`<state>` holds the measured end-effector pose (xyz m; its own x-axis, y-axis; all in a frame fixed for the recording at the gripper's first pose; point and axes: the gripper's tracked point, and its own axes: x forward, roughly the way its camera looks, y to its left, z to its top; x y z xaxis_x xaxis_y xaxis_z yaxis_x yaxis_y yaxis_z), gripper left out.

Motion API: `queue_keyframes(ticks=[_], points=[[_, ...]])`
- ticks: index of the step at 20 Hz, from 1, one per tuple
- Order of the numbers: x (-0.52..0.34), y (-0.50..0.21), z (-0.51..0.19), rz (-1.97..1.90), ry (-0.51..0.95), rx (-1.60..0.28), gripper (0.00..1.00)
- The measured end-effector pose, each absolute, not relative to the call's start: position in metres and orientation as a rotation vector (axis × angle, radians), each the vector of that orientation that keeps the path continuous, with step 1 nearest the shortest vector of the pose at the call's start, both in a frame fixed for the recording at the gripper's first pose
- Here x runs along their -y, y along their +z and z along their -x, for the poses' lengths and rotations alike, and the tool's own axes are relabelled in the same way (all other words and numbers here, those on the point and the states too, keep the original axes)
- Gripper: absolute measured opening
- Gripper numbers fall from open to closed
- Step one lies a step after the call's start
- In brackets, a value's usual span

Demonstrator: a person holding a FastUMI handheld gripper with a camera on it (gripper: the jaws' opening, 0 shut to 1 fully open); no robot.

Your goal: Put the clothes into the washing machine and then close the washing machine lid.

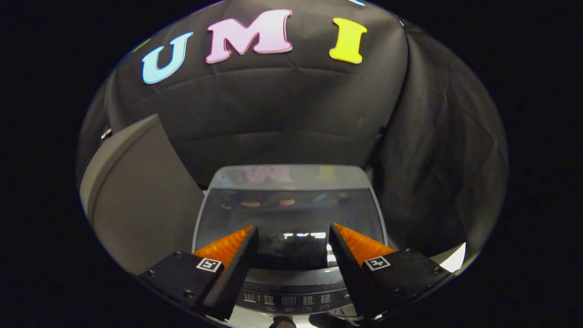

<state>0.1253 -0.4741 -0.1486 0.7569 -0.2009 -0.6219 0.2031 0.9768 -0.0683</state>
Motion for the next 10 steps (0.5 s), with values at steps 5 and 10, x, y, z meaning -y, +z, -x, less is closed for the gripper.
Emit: queue_keyframes(ticks=[5, 10], points=[[0.461, -0.039, -0.14, 0.004, -0.198, -0.454, 0.97], [0.442, 0.072, -0.139, 0.002, -0.154, -0.228, 0.97]])
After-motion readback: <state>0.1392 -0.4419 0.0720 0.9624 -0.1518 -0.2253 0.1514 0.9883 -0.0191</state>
